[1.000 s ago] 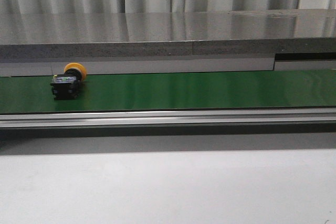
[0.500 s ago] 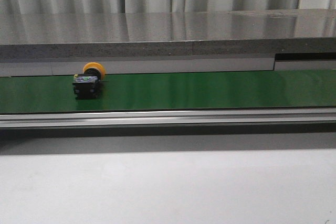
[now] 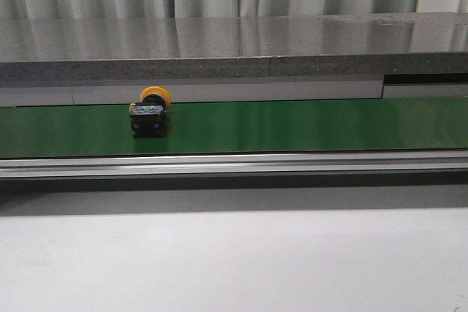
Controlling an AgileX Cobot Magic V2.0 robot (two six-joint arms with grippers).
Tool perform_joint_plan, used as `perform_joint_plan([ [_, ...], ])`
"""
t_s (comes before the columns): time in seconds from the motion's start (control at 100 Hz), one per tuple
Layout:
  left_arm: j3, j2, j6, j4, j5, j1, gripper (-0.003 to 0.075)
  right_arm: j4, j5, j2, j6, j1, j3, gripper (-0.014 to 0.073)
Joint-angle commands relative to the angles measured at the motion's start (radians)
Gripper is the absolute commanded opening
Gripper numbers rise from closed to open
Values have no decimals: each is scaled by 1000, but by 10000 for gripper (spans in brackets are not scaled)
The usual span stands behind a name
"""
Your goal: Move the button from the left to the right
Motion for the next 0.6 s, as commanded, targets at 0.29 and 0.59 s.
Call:
perform_joint_plan([
  [0.29,-26,8,-2,-14,-69,-7,-20,5,219,342,0,3,-320,-67],
  [0.59,-26,8,-2,-14,-69,-7,-20,14,443,633,0,3,-545,-67],
])
